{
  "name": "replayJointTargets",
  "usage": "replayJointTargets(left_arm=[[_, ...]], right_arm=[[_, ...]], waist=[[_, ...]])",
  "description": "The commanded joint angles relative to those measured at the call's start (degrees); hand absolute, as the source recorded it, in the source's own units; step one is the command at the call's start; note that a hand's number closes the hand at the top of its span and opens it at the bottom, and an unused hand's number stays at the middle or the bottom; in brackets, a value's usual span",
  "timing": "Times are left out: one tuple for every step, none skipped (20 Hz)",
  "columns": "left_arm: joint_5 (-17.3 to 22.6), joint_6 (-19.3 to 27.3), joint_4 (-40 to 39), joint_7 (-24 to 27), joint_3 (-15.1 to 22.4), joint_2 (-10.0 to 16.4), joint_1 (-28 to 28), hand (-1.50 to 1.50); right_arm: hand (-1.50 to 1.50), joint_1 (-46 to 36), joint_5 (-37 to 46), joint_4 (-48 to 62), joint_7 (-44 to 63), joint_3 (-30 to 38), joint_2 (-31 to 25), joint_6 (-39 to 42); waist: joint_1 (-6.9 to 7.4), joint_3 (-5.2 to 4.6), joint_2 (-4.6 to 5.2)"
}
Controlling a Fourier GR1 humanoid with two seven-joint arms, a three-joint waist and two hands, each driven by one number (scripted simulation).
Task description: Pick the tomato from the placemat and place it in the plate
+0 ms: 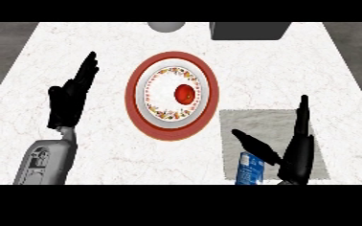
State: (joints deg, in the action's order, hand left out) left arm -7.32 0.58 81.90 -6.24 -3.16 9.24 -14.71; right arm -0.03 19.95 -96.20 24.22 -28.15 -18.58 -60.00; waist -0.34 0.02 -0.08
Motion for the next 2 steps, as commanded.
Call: replayJointTargets(left_arm=[[1.44, -2.09, 0.40, 0.07, -0.01, -0.09, 0.24, 0.00], [-1.71, 1.64, 0.62, -1.54, 1.14, -1.56, 0.54, 0.00]], right_arm=[[-1.50, 3.49, -9.99, -2.35, -8.60, 5.58, -4.99, 4.68], [-1.50, 6.88, -11.83, -2.05, -12.75, 4.99, -4.29, 4.70]], waist=[[0.13, 0.04, 0.06], [0.06, 0.05, 0.05]])
